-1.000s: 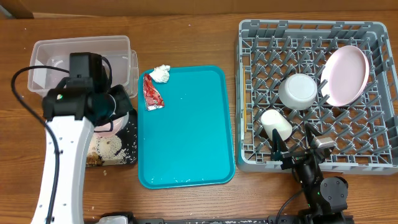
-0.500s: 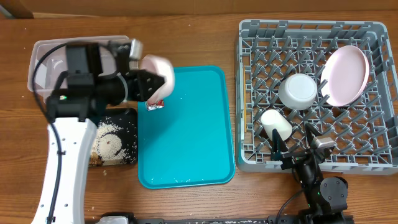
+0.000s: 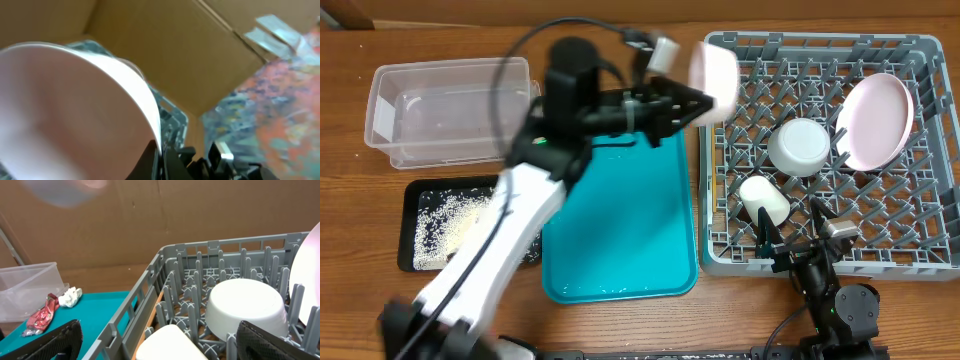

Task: Sort waste into correct bins and load items into the dishwasher
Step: 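Lift the white bowl and carry it right toward the dish rack, then lower the bowl into the rack's left side and open the left gripper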

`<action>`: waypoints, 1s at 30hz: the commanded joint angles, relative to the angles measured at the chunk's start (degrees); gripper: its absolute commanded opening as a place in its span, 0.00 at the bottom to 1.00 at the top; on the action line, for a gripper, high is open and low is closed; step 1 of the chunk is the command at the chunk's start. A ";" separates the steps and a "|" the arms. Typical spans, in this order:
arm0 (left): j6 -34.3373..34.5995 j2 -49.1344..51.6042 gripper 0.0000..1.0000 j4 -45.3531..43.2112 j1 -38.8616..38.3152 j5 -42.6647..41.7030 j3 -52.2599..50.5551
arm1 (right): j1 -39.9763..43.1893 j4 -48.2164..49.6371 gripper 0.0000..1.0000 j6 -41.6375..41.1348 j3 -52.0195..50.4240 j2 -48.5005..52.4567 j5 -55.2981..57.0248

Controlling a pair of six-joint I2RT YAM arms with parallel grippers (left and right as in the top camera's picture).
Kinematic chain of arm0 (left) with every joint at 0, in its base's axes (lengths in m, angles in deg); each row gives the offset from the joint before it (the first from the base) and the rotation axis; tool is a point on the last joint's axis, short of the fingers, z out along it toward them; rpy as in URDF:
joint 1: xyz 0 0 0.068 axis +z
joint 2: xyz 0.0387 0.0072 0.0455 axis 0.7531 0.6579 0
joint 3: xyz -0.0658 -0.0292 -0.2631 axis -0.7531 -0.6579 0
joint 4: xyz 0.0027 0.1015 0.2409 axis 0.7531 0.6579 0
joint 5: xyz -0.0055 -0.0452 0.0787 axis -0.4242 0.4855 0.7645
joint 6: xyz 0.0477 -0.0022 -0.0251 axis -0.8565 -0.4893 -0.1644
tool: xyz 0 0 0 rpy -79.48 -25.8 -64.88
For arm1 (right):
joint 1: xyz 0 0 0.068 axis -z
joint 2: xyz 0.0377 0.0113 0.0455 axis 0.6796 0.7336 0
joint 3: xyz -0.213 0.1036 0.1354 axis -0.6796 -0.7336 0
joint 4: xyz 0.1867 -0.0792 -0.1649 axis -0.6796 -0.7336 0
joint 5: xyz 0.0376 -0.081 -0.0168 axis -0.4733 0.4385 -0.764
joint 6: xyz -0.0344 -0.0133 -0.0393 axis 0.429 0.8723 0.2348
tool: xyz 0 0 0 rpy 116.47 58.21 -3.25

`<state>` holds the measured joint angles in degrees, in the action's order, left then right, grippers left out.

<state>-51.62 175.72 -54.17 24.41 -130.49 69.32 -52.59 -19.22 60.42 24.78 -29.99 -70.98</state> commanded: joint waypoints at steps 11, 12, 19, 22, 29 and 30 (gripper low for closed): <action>36.20 26.69 0.04 -41.55 -5.46 -4.02 0.44 | 0.22 0.15 1.00 0.20 -0.57 -0.46 0.28; 37.94 28.44 0.04 -44.13 -5.60 -3.37 0.44 | 0.20 0.15 1.00 0.20 -0.57 -0.46 0.28; 42.36 35.28 0.04 -46.47 -6.25 -2.73 0.44 | 0.22 0.15 1.00 0.20 -0.57 -0.46 0.28; 42.82 36.65 0.04 -46.51 -6.34 -3.65 0.44 | 0.20 0.15 1.00 0.22 -0.57 -0.46 0.28; 45.13 34.97 0.34 -48.74 -3.41 -4.81 0.46 | 0.20 0.15 1.00 0.20 -0.57 -0.46 0.28; 45.33 34.23 0.48 -48.74 -2.54 -5.07 0.46 | 0.20 0.15 1.00 0.20 -0.57 -0.46 0.28</action>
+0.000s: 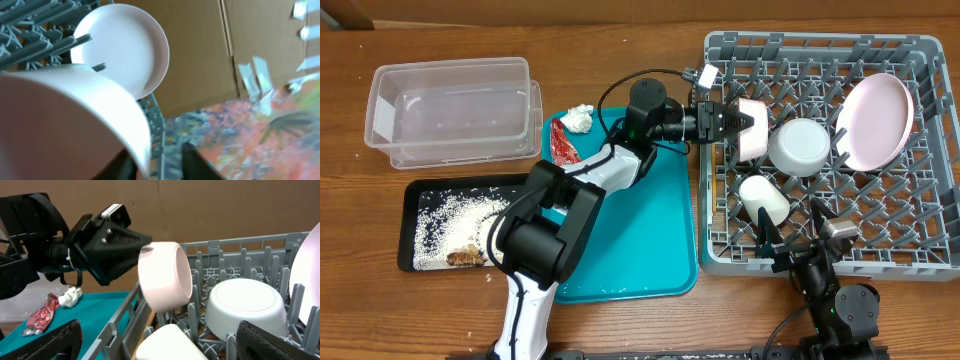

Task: Sort waste into correct bins and load items into the dishwasher
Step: 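Lower the bowl into the rack's left side and open the left gripper, then move the left gripper back to the white tissue on the teal tray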

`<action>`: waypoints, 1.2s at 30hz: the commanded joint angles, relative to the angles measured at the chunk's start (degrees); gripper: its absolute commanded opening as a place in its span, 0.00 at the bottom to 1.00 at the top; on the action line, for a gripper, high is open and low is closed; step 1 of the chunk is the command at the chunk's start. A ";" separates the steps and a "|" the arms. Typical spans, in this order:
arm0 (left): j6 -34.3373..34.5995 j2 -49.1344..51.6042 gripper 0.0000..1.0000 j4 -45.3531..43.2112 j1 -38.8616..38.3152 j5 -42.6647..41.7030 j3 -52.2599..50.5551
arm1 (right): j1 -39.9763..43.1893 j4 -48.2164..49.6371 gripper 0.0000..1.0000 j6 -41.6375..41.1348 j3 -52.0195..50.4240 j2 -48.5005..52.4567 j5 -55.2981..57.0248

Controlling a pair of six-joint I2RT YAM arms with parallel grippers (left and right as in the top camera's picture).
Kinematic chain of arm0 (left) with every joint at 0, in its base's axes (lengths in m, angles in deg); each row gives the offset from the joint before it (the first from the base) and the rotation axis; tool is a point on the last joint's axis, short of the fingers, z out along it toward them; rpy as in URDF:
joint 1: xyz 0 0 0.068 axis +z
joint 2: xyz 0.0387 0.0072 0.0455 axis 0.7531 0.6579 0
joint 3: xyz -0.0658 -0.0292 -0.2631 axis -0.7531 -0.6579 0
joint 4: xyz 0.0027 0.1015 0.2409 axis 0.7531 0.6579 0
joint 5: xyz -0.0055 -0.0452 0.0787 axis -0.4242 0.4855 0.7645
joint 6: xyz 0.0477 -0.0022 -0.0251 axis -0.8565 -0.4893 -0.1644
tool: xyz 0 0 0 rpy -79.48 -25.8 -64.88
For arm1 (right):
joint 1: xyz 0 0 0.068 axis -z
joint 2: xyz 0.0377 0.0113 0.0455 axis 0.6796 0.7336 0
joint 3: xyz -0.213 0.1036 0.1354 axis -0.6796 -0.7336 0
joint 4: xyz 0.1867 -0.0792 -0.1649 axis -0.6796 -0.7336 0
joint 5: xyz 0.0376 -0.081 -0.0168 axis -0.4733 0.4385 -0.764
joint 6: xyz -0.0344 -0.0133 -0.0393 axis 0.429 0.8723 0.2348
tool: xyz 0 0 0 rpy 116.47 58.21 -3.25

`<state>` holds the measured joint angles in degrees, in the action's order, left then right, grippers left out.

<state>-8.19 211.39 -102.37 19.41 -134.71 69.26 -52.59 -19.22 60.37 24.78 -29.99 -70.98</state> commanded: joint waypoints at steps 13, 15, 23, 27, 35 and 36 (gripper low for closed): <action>-15.04 -16.85 1.00 30.08 12.94 -5.44 0.52 | 0.20 0.15 1.00 0.24 -0.57 -0.46 0.28; -23.26 -20.63 1.00 44.09 13.94 -0.15 0.52 | 0.22 0.15 1.00 0.24 -0.57 -0.46 0.28; -44.09 -34.18 1.00 90.07 15.04 41.72 0.52 | 0.20 0.15 1.00 0.24 -0.57 -0.46 0.28; -44.41 -35.56 1.00 100.30 15.04 55.78 0.50 | 0.20 0.15 1.00 0.24 -0.57 -0.46 0.28; -49.31 -30.12 1.00 90.88 15.04 67.60 0.50 | 0.20 0.15 1.00 0.24 -0.57 -0.46 0.28; -50.25 -28.68 1.00 89.20 15.04 67.63 0.50 | 0.20 0.15 1.00 0.24 -0.57 -0.46 0.28</action>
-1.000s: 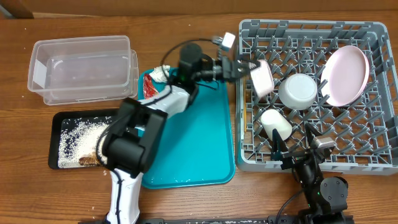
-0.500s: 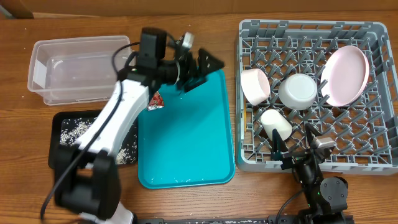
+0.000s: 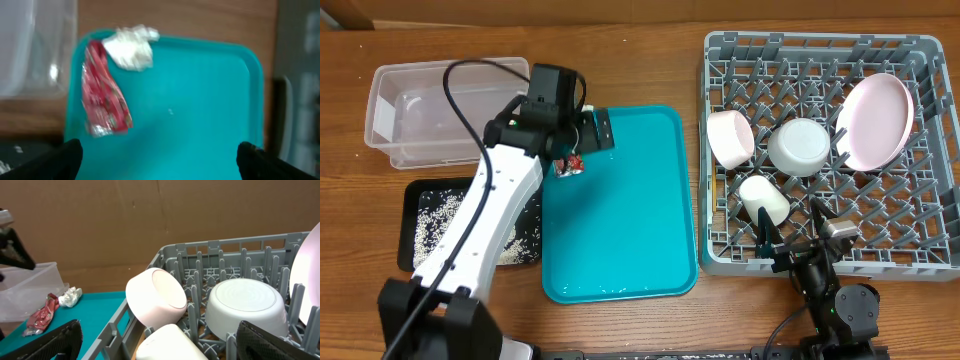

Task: Sort waste into correct bins and load items into the dishwasher
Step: 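Move the left gripper back to the white tissue on the teal tray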

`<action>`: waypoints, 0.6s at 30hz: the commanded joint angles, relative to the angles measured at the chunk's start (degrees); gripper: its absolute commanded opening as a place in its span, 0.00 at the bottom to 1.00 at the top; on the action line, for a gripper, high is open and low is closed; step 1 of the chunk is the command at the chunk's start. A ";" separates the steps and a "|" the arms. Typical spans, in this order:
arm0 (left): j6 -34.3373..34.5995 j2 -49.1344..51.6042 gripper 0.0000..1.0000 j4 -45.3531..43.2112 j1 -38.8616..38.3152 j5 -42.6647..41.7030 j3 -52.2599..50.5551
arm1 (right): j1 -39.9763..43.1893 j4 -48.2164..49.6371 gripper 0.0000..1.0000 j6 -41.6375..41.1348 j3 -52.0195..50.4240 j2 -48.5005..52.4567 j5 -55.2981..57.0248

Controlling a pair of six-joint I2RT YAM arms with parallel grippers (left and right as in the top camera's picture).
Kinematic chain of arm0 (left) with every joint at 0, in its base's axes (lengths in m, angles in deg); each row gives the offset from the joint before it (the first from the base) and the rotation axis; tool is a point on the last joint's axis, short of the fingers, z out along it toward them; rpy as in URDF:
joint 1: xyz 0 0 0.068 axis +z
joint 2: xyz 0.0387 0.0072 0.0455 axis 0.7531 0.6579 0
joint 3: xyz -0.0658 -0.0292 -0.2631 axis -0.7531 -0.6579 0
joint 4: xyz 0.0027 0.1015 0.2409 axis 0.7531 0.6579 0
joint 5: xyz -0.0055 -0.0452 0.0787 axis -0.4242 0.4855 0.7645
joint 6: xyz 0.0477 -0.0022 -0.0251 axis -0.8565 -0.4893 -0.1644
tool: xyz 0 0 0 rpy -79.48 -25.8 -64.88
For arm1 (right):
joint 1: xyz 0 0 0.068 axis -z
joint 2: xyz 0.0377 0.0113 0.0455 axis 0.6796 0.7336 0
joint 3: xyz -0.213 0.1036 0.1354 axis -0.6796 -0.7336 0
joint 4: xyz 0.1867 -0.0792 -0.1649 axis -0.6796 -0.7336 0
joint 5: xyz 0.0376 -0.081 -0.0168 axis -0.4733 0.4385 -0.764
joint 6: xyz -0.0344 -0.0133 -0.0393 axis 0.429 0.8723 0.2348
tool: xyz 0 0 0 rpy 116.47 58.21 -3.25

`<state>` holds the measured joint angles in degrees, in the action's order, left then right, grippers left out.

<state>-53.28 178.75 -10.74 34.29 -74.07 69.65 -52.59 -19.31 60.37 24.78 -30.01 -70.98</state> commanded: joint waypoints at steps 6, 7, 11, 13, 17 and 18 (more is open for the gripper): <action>-9.14 12.79 0.97 -11.23 0.15 6.99 0.11 | 0.20 0.24 1.00 0.24 -0.57 -0.44 0.28; -10.08 14.12 0.96 -12.94 0.15 6.97 0.11 | 0.20 0.24 1.00 0.26 -0.57 -0.44 0.28; -11.63 17.16 0.96 -17.14 0.15 7.06 0.11 | 0.20 0.24 1.00 0.24 -0.57 -0.44 0.28; -11.78 18.12 0.98 -18.34 0.15 7.41 0.11 | 0.20 0.24 1.00 0.24 -0.57 -0.44 0.28; -11.96 20.17 0.98 -19.47 0.26 9.64 0.11 | 0.20 0.24 1.00 0.26 -0.57 -0.44 0.28; -11.96 20.65 0.95 -19.45 0.31 9.90 0.11 | 0.20 0.24 1.00 0.24 -0.57 -0.44 0.28</action>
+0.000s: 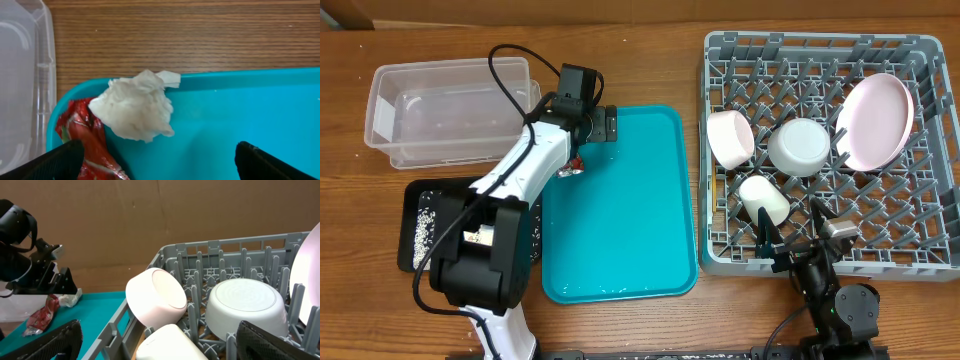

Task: Sort waste into correct bins and load items into the dishwasher
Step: 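Move the left gripper back to the white tissue on the teal tray, then close the left gripper on the crumpled white tissue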

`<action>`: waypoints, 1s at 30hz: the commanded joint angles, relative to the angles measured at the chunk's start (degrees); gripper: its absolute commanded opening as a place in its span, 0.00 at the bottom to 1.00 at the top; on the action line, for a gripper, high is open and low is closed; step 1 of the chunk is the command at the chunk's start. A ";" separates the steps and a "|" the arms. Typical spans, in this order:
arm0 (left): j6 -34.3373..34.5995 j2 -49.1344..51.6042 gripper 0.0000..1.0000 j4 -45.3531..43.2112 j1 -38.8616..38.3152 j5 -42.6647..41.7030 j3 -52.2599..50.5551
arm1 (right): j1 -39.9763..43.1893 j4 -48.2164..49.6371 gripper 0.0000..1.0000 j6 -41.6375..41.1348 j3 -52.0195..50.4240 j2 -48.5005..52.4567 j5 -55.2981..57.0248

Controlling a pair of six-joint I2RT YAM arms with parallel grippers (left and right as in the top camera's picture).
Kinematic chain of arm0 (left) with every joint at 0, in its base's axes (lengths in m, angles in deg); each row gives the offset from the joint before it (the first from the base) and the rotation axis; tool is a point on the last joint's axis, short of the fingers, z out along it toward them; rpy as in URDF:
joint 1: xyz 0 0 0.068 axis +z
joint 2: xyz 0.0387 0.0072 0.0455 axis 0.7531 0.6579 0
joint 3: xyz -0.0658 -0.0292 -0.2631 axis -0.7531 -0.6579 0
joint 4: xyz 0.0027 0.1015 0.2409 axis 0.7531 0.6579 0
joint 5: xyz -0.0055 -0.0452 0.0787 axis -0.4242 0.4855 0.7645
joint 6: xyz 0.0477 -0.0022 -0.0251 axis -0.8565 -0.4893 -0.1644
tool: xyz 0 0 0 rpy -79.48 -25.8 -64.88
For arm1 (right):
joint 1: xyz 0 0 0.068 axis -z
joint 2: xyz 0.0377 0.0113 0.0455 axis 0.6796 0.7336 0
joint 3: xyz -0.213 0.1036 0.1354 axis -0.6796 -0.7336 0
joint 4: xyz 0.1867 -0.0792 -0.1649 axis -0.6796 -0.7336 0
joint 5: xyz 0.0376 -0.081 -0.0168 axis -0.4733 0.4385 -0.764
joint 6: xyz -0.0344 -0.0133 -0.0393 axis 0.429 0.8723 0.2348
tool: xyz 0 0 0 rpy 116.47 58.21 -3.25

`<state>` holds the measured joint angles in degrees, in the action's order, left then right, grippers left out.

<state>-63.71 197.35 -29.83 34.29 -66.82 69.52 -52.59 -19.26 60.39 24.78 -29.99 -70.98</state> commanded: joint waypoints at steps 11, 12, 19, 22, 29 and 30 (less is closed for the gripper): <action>-3.26 5.01 0.75 -5.20 0.33 3.82 0.24 | 0.20 0.20 1.00 0.22 -0.57 -0.46 0.28; -3.82 5.01 0.72 -5.57 0.33 3.82 0.24 | 0.20 0.20 1.00 0.24 -0.57 -0.46 0.28; -4.48 5.01 0.14 -4.22 0.31 3.58 0.24 | 0.22 0.20 1.00 0.22 -0.57 -0.46 0.28; -4.22 4.74 0.04 -3.02 0.28 3.34 0.31 | 0.20 0.20 1.00 0.22 -0.57 -0.46 0.28; -0.92 -0.52 0.04 7.23 0.31 -0.52 3.74 | 0.20 0.20 1.00 0.22 -0.57 -0.46 0.28; -0.55 -1.73 0.04 8.28 0.33 -0.52 4.57 | 0.20 0.20 1.00 0.24 -0.57 -0.46 0.28</action>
<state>-66.83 201.07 -23.18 34.29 -66.01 70.29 -52.59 -19.28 60.39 24.78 -29.99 -70.98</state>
